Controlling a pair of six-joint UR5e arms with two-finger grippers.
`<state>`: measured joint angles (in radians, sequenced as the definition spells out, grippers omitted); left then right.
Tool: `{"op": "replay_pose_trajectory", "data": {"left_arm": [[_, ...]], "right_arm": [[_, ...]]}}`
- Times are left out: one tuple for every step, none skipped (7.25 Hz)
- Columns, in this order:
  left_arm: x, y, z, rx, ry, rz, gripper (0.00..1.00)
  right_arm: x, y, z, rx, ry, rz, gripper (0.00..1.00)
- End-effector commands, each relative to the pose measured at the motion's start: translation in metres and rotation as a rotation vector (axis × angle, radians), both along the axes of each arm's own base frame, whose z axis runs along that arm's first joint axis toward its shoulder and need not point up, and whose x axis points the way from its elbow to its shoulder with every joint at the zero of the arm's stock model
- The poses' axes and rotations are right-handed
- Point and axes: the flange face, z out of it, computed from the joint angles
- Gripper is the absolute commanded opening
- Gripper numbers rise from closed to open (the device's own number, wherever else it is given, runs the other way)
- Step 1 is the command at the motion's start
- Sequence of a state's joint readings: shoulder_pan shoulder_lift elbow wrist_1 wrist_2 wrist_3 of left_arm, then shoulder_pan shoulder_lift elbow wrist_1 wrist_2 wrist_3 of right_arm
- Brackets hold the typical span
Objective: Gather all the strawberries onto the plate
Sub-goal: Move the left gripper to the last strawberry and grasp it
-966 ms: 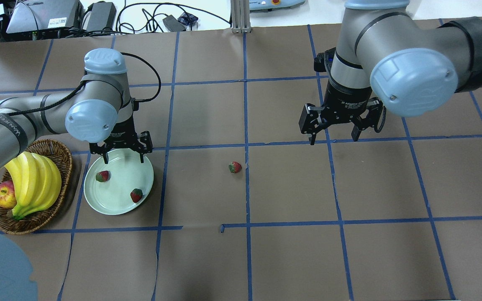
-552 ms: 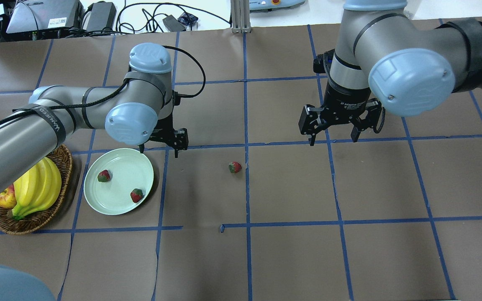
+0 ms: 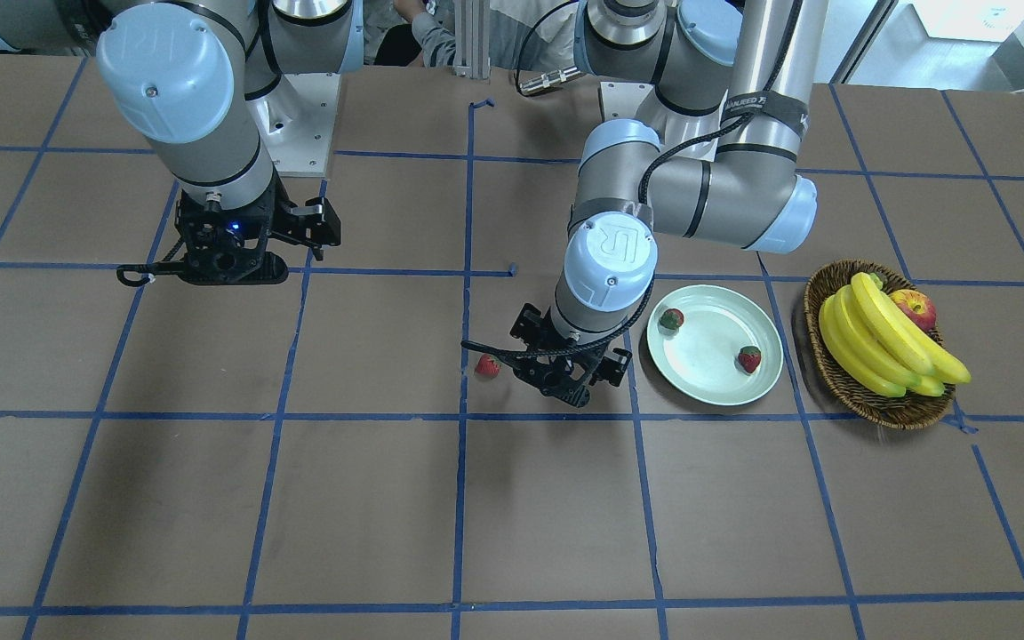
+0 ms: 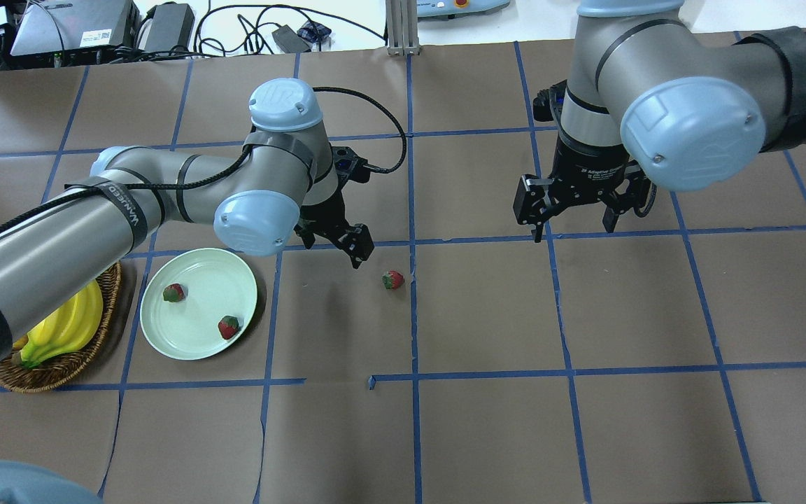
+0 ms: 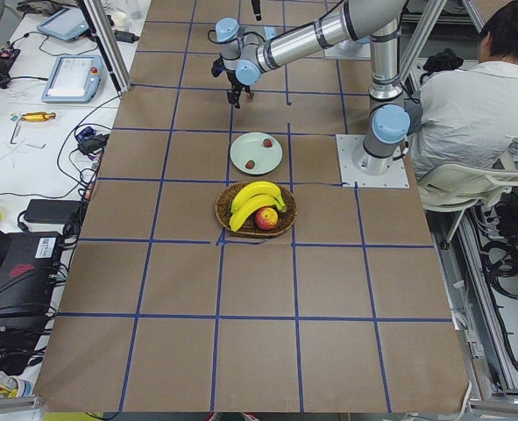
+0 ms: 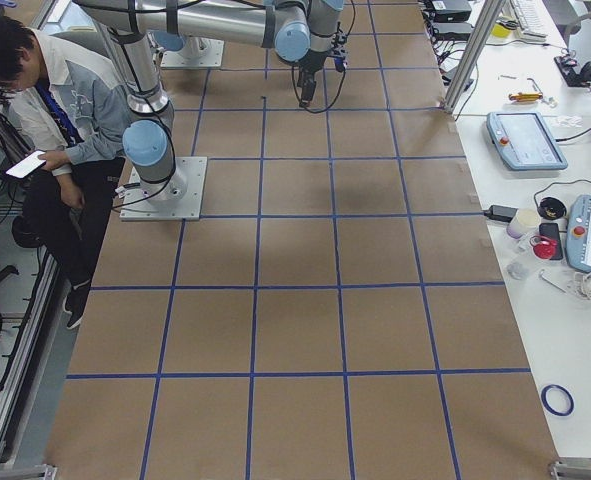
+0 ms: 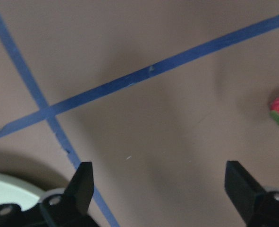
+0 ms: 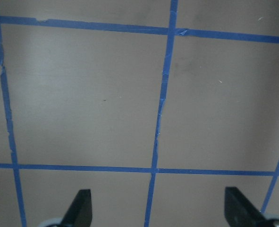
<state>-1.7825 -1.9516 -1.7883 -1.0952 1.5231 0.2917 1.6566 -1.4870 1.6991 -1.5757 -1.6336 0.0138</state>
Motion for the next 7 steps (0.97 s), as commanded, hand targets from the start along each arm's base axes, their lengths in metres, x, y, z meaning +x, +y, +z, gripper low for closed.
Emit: {"op": "replay_pose_trajectory", "data": {"left_arm": [[-0.022, 0.000, -0.002, -0.032, 0.146, -0.161, 1.00], [-0.026, 0.000, -0.010, -0.016, 0.181, -0.183, 1.00], [-0.029, 0.001, -0.022, 0.002, 0.180, -0.191, 1.00], [-0.041, 0.007, -0.031, 0.020, 0.181, -0.224, 1.00], [-0.049, 0.011, -0.042, 0.039, 0.179, -0.244, 1.00], [-0.052, 0.012, -0.048, 0.049, 0.178, -0.247, 1.00], [-0.053, 0.013, -0.052, 0.056, 0.176, -0.256, 0.89]], "right_arm": [[-0.015, -0.002, 0.004, 0.000, 0.027, 0.014, 1.00], [-0.023, -0.003, 0.009, -0.002, 0.035, 0.011, 1.00], [-0.026, -0.003, 0.009, -0.003, 0.054, 0.014, 1.00], [-0.026, -0.003, 0.009, -0.003, 0.056, 0.016, 1.00], [-0.027, -0.003, 0.009, -0.001, 0.056, 0.014, 1.00], [-0.027, -0.003, 0.009, 0.000, 0.057, 0.014, 1.00], [-0.027, -0.003, 0.008, 0.002, 0.056, 0.013, 1.00]]}}
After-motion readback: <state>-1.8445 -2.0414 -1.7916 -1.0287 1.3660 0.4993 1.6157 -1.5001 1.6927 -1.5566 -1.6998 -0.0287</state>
